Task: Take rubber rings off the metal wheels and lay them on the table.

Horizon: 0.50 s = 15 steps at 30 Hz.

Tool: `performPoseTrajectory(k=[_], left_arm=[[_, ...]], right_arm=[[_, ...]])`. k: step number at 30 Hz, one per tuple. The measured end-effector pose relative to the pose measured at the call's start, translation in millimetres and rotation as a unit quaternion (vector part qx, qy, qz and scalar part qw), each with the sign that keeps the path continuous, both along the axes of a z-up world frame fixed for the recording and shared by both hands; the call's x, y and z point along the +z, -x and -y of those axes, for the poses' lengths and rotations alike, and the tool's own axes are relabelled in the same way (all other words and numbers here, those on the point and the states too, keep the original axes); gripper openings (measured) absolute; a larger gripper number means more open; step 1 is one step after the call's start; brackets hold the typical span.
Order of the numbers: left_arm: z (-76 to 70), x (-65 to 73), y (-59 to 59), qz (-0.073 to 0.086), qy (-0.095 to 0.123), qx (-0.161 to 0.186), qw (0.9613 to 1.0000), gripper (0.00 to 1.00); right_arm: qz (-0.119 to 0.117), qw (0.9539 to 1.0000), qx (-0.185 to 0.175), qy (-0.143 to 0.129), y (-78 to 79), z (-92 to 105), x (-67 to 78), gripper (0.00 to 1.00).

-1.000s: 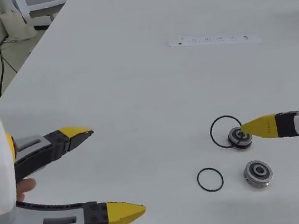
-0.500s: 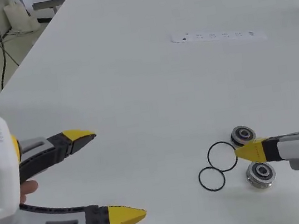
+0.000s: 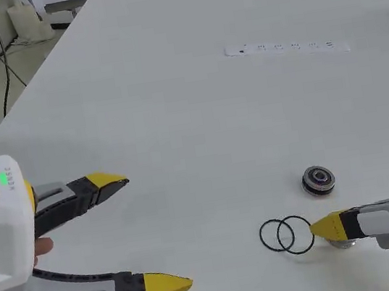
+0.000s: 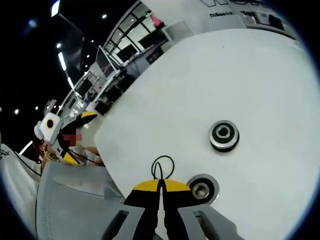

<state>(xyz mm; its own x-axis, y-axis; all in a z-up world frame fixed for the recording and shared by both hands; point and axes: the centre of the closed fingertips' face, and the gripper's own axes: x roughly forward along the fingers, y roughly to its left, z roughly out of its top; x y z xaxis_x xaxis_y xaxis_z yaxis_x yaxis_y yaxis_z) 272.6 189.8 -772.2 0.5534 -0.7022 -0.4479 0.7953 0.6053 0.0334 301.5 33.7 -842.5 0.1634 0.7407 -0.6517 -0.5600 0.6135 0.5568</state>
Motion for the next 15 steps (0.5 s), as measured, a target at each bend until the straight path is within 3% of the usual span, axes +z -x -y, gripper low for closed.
performPoseTrajectory(k=[15], left_arm=[[-2.2,-3.8,1.3,-0.001,-0.007,0.002,1.0,0.81]], right_arm=[[-0.021,0.999,0.015,0.035,10.0,5.7,-14.5,0.0]])
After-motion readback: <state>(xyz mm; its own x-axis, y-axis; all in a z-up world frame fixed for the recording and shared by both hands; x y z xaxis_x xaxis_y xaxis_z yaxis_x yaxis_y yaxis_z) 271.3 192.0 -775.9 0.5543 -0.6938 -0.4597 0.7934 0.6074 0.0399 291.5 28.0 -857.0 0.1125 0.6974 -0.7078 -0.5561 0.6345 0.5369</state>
